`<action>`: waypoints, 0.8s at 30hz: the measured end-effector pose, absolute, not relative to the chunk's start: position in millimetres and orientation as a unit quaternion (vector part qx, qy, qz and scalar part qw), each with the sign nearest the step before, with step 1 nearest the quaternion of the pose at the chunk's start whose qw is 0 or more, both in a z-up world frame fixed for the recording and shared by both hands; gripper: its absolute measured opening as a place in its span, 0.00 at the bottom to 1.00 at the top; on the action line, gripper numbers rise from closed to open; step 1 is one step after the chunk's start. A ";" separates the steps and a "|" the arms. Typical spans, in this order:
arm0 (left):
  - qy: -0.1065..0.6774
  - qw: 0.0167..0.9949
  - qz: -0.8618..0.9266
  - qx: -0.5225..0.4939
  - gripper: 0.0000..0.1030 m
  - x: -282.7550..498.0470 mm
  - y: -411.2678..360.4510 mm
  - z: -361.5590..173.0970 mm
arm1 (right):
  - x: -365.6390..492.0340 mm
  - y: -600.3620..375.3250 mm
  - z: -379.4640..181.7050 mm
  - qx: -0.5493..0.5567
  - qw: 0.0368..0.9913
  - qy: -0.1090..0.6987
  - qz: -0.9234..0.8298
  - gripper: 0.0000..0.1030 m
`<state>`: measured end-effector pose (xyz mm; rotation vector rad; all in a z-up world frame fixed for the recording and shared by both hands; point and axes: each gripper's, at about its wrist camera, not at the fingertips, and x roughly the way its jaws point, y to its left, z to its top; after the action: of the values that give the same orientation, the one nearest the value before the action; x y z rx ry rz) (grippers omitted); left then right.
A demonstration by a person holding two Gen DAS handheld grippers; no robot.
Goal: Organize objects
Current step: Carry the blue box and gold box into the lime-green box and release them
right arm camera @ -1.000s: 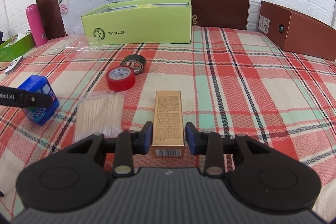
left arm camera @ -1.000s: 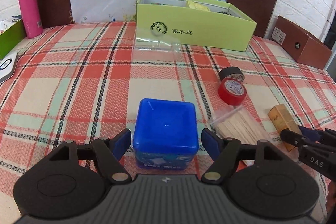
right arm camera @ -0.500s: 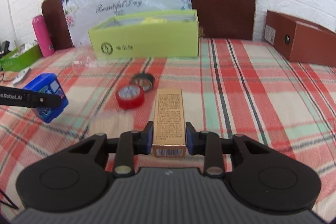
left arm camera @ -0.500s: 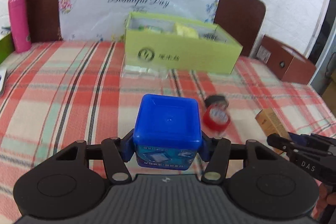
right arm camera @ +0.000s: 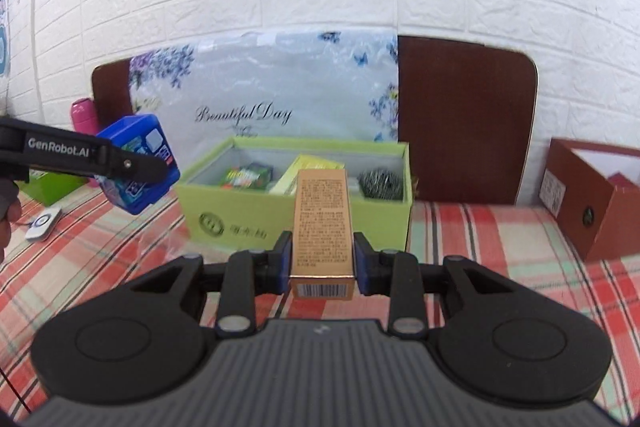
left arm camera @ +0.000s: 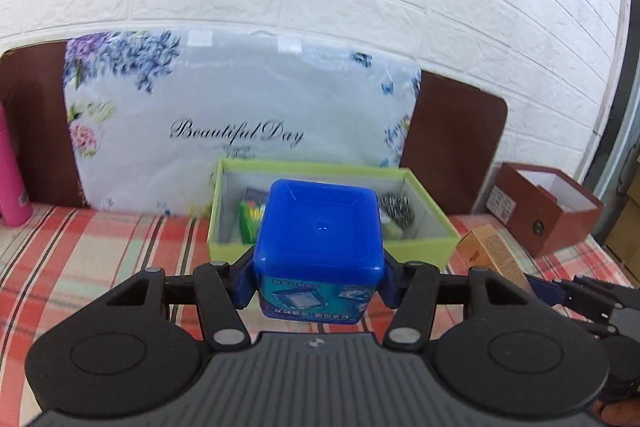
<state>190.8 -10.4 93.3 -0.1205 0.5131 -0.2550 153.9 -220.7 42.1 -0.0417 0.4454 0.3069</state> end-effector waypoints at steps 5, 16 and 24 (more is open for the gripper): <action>0.247 0.960 -0.111 -0.075 0.58 248.4 -15.9 102.2 | 209.9 -215.1 42.6 -0.031 0.968 0.209 0.133 0.29; 0.269 0.951 -0.119 -0.099 0.59 345.3 -30.7 75.0 | 303.3 -196.7 13.6 -0.082 0.966 0.219 0.113 0.29; 0.279 0.948 -0.096 -0.117 0.80 333.3 -10.0 53.0 | 276.4 -200.9 4.8 -0.100 0.971 0.181 0.122 0.91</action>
<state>333.3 -10.0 53.0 -0.2389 0.5670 -0.1954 276.4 -200.9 4.8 -0.2016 0.3654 0.2466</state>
